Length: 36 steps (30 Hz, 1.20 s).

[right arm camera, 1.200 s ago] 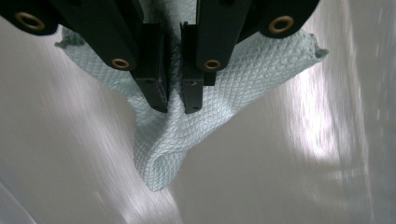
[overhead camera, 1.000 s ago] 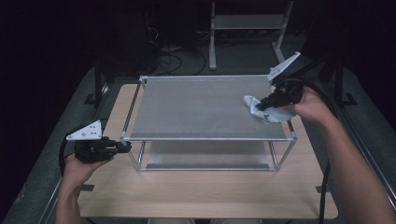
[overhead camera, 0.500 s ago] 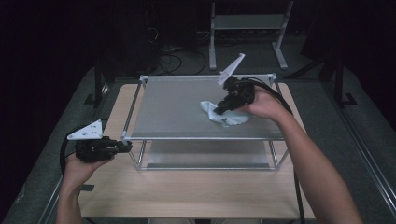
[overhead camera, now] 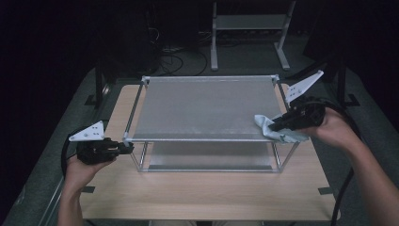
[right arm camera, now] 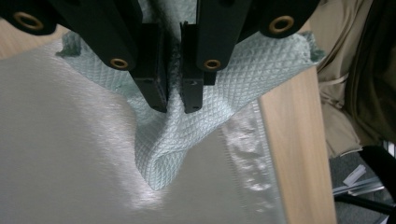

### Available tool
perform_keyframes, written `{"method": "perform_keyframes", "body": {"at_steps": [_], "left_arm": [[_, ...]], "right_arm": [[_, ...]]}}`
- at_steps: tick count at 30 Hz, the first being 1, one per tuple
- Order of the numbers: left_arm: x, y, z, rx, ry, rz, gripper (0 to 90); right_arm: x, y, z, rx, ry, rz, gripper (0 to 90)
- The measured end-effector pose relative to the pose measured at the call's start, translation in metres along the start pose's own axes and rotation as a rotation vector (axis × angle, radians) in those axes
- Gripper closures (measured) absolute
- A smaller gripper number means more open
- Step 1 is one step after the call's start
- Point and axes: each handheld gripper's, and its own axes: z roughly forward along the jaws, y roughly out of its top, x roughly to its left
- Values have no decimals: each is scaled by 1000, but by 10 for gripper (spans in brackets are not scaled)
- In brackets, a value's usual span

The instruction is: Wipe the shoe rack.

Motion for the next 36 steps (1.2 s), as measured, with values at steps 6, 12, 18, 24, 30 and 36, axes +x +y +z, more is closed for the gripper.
{"method": "perform_keyframes", "body": {"at_steps": [6, 12, 18, 24, 30, 36], "left_arm": [[1, 0, -1, 2, 3, -9, 806], [4, -2, -12, -28, 4, -34, 774], [6, 0, -40, -73, 33, -31, 765], [-1, 10, -52, -84, 29, 3, 770], [-6, 31, -44, -67, -20, 56, 790], [-11, 59, -26, -49, -64, 107, 773]], "right_arm": [[13, 6, 11, -34, 46, -28, 825], [10, 8, 18, -56, 53, -11, 833], [8, 14, 23, -53, 47, -10, 836], [4, 18, 27, -62, 52, 5, 836], [-1, 23, 33, -76, 60, 18, 836], [-3, 29, 38, -80, 63, 23, 837]]}}
